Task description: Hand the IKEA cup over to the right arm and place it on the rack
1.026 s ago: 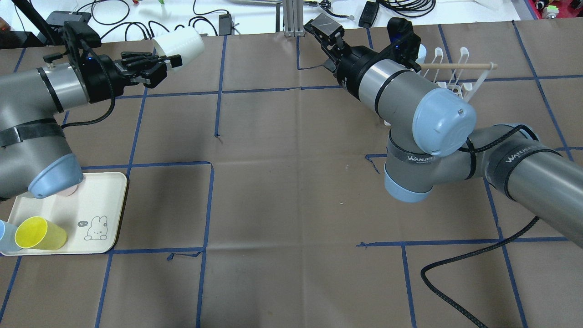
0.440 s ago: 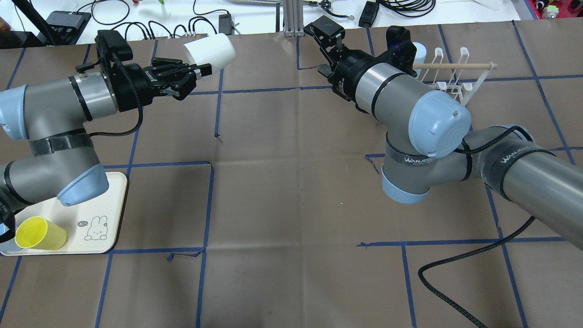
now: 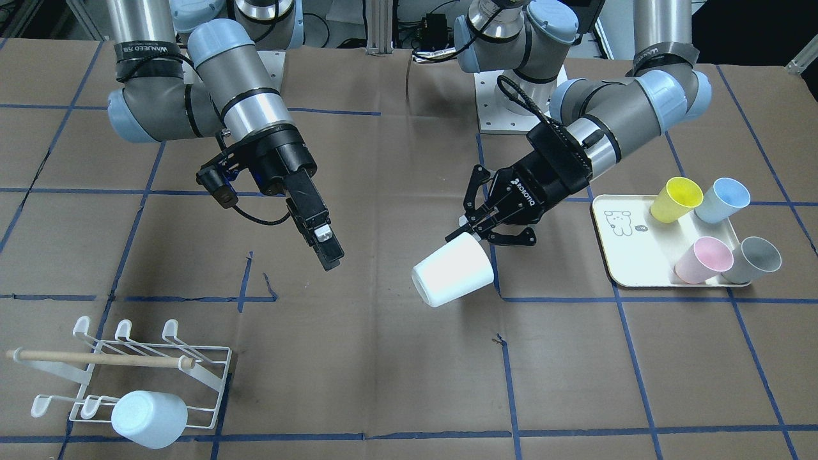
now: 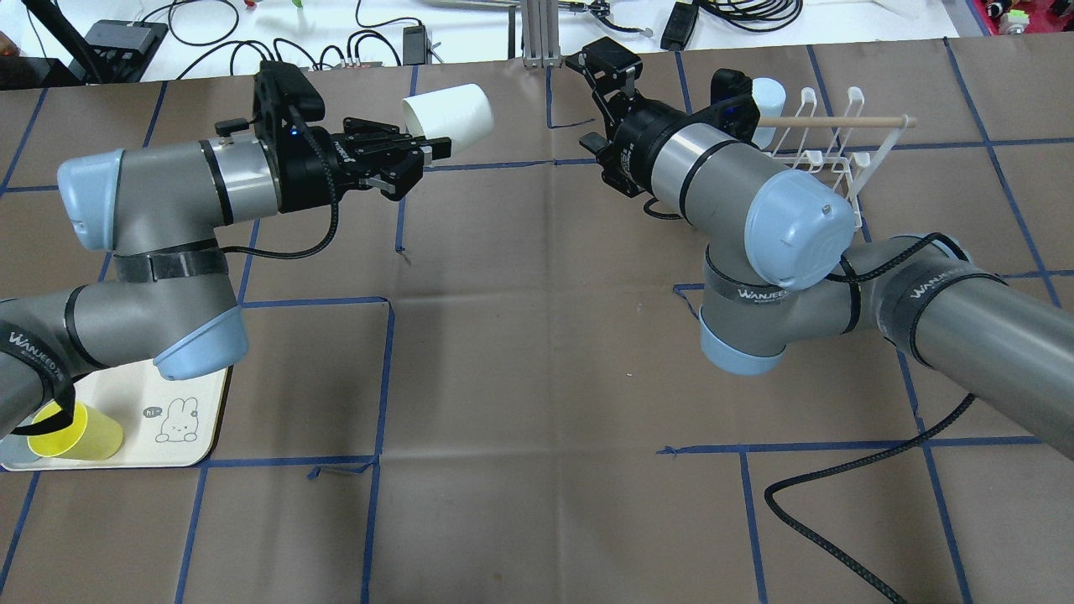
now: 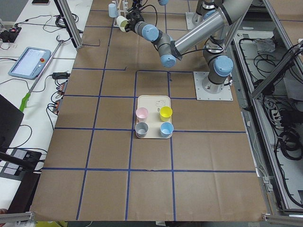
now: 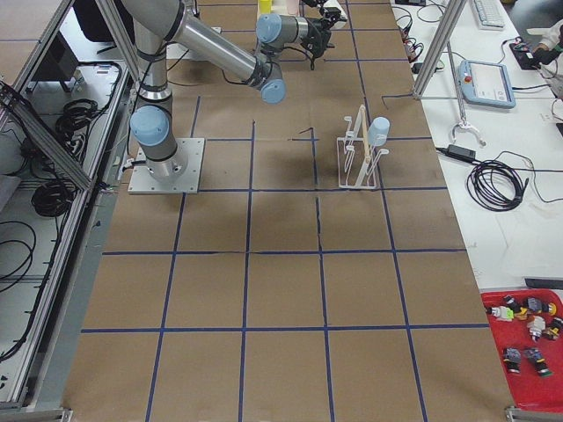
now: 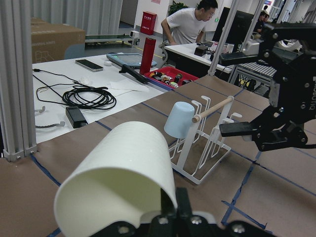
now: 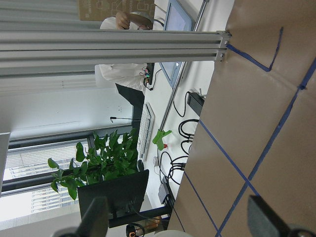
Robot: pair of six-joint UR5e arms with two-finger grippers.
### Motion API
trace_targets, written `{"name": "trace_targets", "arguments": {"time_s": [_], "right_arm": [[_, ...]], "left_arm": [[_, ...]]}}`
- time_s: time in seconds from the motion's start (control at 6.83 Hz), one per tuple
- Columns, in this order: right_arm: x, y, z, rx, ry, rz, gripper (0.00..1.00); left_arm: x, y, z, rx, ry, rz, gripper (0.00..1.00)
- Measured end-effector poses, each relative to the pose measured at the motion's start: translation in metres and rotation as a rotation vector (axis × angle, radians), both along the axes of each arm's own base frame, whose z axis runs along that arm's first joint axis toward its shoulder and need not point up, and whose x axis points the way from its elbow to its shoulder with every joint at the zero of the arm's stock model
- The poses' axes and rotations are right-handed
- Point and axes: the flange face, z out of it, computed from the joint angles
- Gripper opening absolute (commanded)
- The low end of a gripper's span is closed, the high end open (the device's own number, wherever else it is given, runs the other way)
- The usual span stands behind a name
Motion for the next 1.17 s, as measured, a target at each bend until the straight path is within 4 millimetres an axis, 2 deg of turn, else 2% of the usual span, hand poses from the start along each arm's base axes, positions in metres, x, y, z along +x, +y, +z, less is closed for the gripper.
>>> {"name": "trace_targets", "arguments": {"time_s": [0.29, 0.59, 0.73, 0.88, 1.17], "right_arm": [[0.003, -0.004, -0.015, 0.041, -0.017, 0.000, 1.00], [0.005, -0.005, -0.016, 0.044, -0.020, 0.006, 1.00], [0.006, -0.006, -0.015, 0.041, -0.022, 0.008, 1.00], [0.008, -0.005, -0.014, 0.040, -0.023, 0.011, 1.00], [0.014, -0.004, -0.013, 0.041, -0.026, 0.021, 1.00]], "left_arm": [[-0.021, 0.005, -0.001, -0.017, -0.008, -0.037, 0.02], [-0.038, 0.009, -0.005, -0.029, -0.006, -0.064, 0.03], [-0.041, 0.009, -0.007, -0.032, -0.006, -0.068, 0.04], [-0.041, 0.009, -0.007, -0.034, -0.005, -0.068, 0.10], [-0.042, 0.010, -0.005, -0.037, -0.003, -0.068, 0.09]]}}
